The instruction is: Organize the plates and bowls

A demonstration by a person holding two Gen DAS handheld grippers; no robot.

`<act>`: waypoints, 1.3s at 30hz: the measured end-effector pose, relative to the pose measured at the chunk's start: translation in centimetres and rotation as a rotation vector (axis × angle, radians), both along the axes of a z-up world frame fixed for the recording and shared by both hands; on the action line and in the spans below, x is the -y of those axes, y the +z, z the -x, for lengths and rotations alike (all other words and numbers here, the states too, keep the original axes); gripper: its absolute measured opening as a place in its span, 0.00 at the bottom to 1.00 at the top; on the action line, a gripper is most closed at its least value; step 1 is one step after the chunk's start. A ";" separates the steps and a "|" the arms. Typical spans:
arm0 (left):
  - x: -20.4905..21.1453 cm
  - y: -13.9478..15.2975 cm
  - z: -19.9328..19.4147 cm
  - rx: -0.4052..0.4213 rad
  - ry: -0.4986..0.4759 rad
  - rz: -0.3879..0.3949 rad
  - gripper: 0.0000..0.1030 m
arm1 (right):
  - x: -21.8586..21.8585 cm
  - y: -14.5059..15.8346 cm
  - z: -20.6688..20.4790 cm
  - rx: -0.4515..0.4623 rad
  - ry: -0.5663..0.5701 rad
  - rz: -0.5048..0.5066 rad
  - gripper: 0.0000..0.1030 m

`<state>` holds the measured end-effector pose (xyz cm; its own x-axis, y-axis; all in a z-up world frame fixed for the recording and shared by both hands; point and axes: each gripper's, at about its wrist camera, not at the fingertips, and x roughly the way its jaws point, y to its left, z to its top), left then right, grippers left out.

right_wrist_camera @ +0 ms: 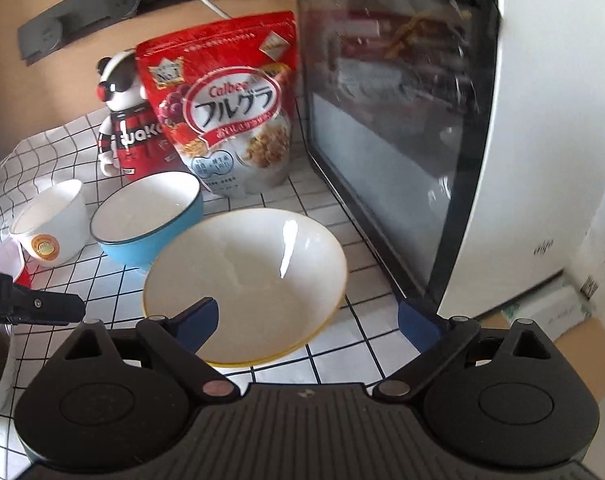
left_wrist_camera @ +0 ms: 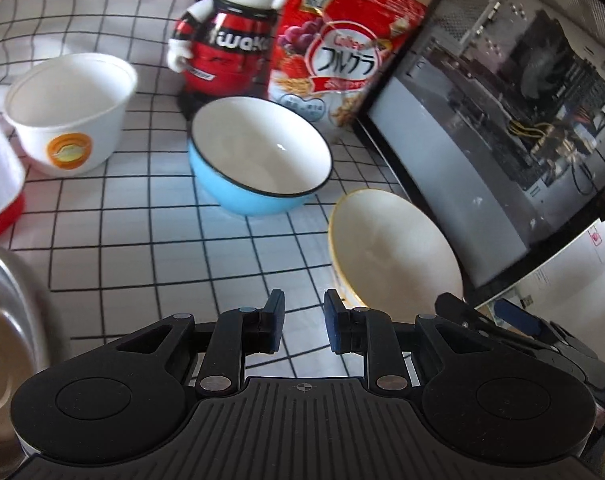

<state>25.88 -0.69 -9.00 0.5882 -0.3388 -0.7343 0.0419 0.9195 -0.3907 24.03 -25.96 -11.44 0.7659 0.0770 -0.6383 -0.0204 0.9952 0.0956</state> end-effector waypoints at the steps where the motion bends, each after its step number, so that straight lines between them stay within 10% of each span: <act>1: 0.0 0.0 -0.2 0.000 0.003 0.001 0.23 | 0.1 -0.1 -0.1 -0.004 -0.001 -0.006 0.94; 13: 1.8 -0.5 -4.7 -0.009 0.005 0.018 0.23 | 2.0 -0.2 -0.9 -0.017 -0.025 -0.082 0.90; 39: 5.5 -5.7 -11.1 -0.147 -0.060 -0.006 0.23 | 0.0 -4.2 -7.5 -0.171 0.068 -0.056 0.37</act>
